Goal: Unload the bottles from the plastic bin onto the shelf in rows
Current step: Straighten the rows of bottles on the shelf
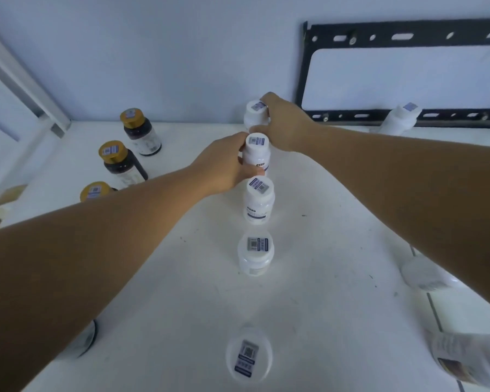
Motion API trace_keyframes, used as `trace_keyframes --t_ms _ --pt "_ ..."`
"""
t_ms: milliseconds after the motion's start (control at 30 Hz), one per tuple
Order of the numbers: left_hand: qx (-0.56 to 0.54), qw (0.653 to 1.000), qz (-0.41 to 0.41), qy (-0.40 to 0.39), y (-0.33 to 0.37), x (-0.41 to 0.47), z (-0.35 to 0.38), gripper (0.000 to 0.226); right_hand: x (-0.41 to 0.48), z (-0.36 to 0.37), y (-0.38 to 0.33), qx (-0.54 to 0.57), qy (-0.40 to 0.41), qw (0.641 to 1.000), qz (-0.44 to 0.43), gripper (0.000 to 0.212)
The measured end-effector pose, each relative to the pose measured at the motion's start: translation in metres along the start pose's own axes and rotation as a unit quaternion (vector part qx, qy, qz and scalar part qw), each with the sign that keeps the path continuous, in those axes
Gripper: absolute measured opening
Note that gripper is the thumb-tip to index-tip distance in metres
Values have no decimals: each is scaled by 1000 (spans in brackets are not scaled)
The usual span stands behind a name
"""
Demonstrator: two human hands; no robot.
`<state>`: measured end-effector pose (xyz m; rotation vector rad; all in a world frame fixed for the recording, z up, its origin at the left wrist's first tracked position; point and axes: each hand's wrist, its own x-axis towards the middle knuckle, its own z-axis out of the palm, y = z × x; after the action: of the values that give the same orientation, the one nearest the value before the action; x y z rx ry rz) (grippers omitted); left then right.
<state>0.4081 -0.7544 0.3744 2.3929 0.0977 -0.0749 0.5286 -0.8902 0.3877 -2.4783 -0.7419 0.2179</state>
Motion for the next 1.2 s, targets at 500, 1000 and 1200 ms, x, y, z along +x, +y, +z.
trace_keyframes --t_ms 500,1000,1200 --pt "67 997 29 10 27 -27 -61 71 -50 -73 -10 -126 -25 992 16 26" --pt "70 972 187 -121 166 -103 11 54 -252 -183 17 -150 12 980 132 25" --pt "97 962 163 -195 189 -104 70 72 -279 -171 98 -80 -47 979 182 62"
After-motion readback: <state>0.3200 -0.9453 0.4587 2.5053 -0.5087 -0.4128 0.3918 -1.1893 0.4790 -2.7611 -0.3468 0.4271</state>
